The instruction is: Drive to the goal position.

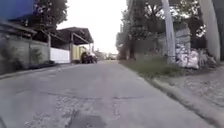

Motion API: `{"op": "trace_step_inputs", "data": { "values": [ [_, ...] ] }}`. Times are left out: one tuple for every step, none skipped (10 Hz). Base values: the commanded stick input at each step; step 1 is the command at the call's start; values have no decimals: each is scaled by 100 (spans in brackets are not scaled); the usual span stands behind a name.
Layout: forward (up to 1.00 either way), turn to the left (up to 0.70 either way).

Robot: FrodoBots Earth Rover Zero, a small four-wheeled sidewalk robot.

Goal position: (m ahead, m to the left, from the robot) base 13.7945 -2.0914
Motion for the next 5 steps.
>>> {"op": "trace_step_inputs", "data": {
  "values": [
    [100,4],
    [100,4],
    [100,4],
    [100,4],
    [100,4]
  ]
}}
